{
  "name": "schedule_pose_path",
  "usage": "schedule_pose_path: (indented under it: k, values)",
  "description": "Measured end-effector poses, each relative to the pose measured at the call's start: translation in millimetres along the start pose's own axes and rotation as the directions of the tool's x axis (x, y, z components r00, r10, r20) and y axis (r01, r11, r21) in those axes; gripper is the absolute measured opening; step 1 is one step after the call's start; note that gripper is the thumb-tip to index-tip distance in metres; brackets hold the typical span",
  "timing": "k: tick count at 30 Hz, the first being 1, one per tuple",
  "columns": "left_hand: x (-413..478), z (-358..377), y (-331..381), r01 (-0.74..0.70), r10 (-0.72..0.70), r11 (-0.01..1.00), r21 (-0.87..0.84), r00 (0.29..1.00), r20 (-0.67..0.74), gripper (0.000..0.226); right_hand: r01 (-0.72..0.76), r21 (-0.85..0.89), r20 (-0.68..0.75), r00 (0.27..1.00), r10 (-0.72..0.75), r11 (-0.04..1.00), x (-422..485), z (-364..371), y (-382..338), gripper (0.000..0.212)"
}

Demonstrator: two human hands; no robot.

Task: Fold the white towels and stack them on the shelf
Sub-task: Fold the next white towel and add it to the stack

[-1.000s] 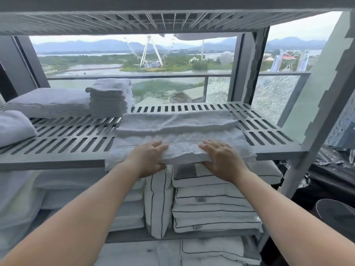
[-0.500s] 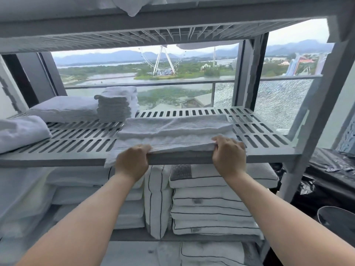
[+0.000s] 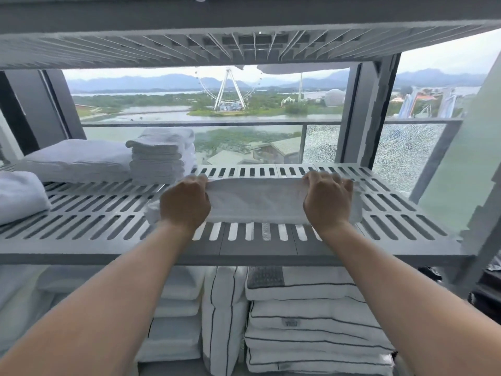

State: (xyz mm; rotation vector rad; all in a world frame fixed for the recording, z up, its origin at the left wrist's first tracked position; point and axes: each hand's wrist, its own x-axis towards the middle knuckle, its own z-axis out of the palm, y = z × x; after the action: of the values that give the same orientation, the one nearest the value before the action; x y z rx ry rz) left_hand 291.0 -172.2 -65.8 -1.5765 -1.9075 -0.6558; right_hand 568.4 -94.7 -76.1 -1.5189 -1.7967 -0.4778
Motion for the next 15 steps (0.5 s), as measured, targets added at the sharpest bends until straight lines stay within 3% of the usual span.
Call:
schedule_pose_path:
  k: [6, 10, 15]
  values:
    - [81, 43, -17, -0.155, 0.158, 0.987, 0.043, 0.986, -0.062, 0.016, -0.019, -0.081, -0.071, 0.997, 0.013, 0.997, 61, 39, -7, 0.022]
    - [116, 81, -26, -0.255, 0.254, 0.966, 0.043, 0.967, 0.024, 0.014, -0.014, -0.145, -0.049, 0.999, 0.007, 0.989, 88, 64, -10, 0.015]
    - [120, 130, -30, -0.251, 0.241, 0.967, 0.050, 0.958, 0.155, 0.022, -0.010, -0.139, 0.077, 0.997, 0.021, 0.990, 96, 105, -6, 0.019]
